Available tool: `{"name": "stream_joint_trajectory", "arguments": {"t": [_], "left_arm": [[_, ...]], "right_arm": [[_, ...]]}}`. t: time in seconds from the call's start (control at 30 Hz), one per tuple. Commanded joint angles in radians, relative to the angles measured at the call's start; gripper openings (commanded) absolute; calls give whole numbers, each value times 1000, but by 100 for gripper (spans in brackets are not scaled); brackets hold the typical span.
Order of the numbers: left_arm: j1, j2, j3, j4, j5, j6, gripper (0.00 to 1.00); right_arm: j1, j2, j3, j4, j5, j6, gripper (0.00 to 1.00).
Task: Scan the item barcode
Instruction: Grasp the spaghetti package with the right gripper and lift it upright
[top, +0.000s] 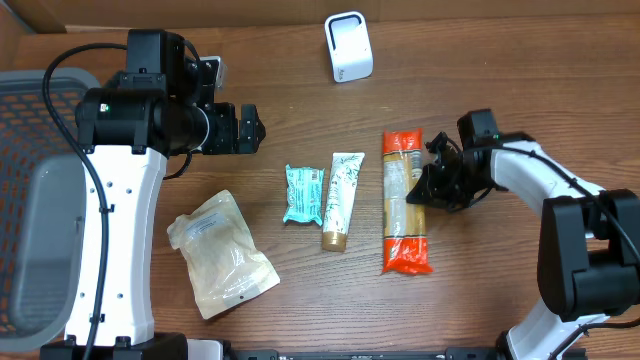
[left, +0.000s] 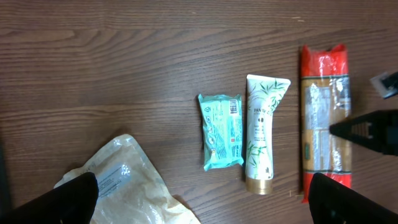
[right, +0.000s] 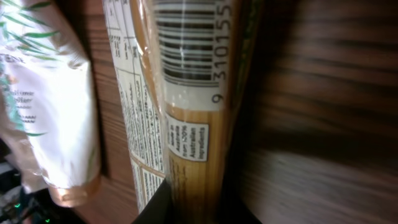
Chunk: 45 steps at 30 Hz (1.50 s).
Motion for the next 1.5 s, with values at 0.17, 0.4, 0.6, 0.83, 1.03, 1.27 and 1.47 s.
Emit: {"name": "stream_joint_trajectory", "arguments": {"t": [0.17,0.4,0.6,0.83,1.03,1.27,1.47], "left_arm": [[2,-24,29,1,16,19,100],[2,-24,29,1,16,19,100],[2,-24,29,1,16,19,100],[2,-24,29,1,16,19,100],[2,-24,29,1,16,19,100],[2,-24,29,1,16,19,100],[2,-24,29,1,16,19,100]], "right_arm": [[37,-121,189,-225,533,150,4],[165,-137,193,-355,820,315,4],[286,-137,192,-347,832,320,23],[378,-137,192,-263,744,315,48],[354,-138,195,-250,679,312,67],[113,-178,222,-269,479,159,86],[-156,-145,173,-266,64,-93,100]]}}
